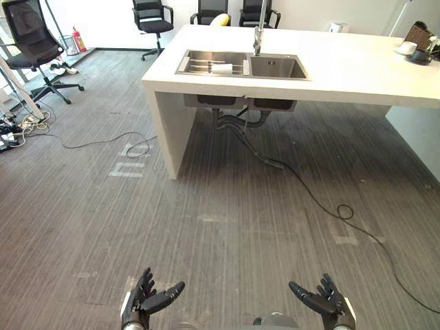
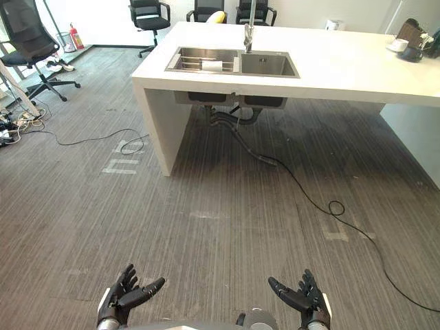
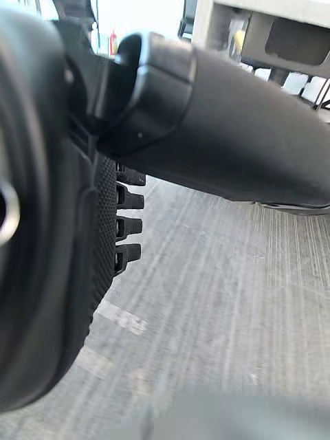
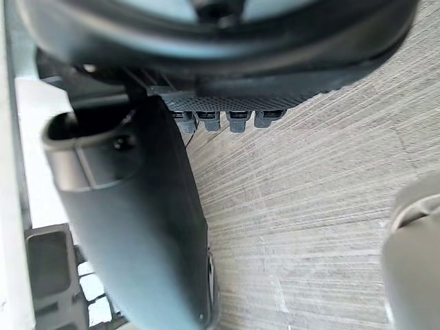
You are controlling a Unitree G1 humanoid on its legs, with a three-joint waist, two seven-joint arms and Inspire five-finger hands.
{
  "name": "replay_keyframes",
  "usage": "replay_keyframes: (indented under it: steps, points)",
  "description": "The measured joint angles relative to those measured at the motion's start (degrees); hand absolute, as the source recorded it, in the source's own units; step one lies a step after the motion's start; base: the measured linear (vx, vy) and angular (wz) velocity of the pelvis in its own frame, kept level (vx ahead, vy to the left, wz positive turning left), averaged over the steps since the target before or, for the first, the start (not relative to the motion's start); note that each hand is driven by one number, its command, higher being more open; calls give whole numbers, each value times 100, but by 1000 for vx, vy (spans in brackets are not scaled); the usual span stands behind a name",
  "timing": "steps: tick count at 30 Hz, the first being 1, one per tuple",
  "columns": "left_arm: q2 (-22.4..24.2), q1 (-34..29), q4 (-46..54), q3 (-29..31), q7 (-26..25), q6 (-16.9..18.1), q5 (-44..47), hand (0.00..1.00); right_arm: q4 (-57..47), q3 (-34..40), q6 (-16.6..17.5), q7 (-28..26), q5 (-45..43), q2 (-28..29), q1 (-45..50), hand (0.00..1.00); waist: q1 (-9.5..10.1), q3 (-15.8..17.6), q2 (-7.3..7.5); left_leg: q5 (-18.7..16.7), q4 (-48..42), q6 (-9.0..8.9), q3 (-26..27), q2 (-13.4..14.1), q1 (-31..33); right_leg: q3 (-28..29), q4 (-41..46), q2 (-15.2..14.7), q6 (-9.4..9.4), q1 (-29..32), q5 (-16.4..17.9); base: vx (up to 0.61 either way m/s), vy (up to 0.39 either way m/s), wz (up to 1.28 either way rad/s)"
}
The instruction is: Walk over to the sink, pick up the cup, carry it to the dishwasher, place the cup inside the dishwasher, then close the dishwasher door
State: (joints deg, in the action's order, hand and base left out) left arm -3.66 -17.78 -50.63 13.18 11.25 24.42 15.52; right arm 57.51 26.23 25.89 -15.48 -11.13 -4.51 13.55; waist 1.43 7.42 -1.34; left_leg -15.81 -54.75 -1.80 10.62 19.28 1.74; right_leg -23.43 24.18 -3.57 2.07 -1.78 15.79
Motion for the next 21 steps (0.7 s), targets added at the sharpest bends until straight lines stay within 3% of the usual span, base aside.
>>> replay_keyframes:
  steps: [2,4,5,6,7,9,10,11,12,13,15,16,19,21]
  points:
    - [71,26,-11,-16,6,0,-6,100,47,7,-3,50,-2,-64,-47,100,14,19,21,-183,323,-41,215,-292,334,27,-491,5,-46,-389,-87,371,-83,-11]
    - [159,95,21,-16,8,0,-95,100,17,120,-18,106,-11,-97,-156,100,13,78,67,-304,1583,8,549,-911,564,64,-854,-174,-87,-778,-117,376,37,-9]
    - [240,134,63,-15,7,8,-96,100,-59,210,-18,149,-30,-96,-185,100,29,100,80,-189,2387,31,668,-1274,764,136,-958,-299,-88,-961,-116,359,95,-10]
    - [274,147,93,-3,7,18,-93,100,-111,220,-18,168,-45,-94,-184,100,54,107,72,-25,2720,36,687,-1392,885,177,-983,-340,-97,-1021,-111,425,144,-27]
    - [271,139,198,-9,-2,91,-97,100,-243,163,-18,188,-50,-69,-156,100,152,135,36,592,3384,67,661,-1489,1182,298,-1021,-345,-220,-1223,-37,345,168,-32]
    - [247,96,331,-10,-20,149,-79,100,-461,-91,-15,192,-47,-55,-27,100,270,129,-18,1217,3657,146,649,-1375,1403,480,-1005,-269,-490,-1440,265,367,222,-53]
    - [226,83,336,-10,-28,169,-43,100,-534,-243,-16,206,-44,-31,16,100,350,98,-83,1620,3280,606,633,-1319,1427,629,-895,-269,-663,-1578,484,412,275,-47]
    - [144,128,276,-28,-46,139,29,100,-543,-369,-41,239,-46,110,39,100,340,57,180,1182,2937,707,742,-1466,1420,763,-690,-517,-534,-1670,653,522,318,-31]
    - [127,180,294,-23,-12,138,32,100,-557,-439,-43,232,-30,170,28,100,374,1,355,950,2848,774,845,-1594,1372,1012,-243,-742,-528,-1479,645,513,302,-15]
    - [76,219,323,-72,-17,141,28,100,-582,-435,-43,222,-21,233,7,100,420,-53,440,825,2866,814,940,-1708,1341,1183,237,-925,-537,-1228,578,429,261,-20]
    - [72,278,328,-135,-78,146,22,100,-593,-431,-46,188,0,287,-95,100,416,-56,455,610,2889,857,1045,-1878,1170,1478,1498,-1229,-758,-626,106,397,259,-19]
    - [87,266,328,-191,-169,149,24,100,-552,-445,-56,133,13,338,-156,100,398,-27,428,451,3031,875,1076,-1988,815,1643,2573,-1407,-1025,-171,-427,379,229,-14]
    - [75,193,355,-235,-274,181,26,100,-424,-517,-56,45,131,370,-97,100,393,0,287,353,3552,831,1013,-2021,5,1190,3275,-1347,-916,307,-273,310,156,-5]
    - [2,237,365,-245,-276,197,29,100,-403,-534,-46,20,131,375,-47,100,383,5,276,360,3847,810,914,-2013,-324,633,2685,-1273,-1008,561,-30,301,101,20]
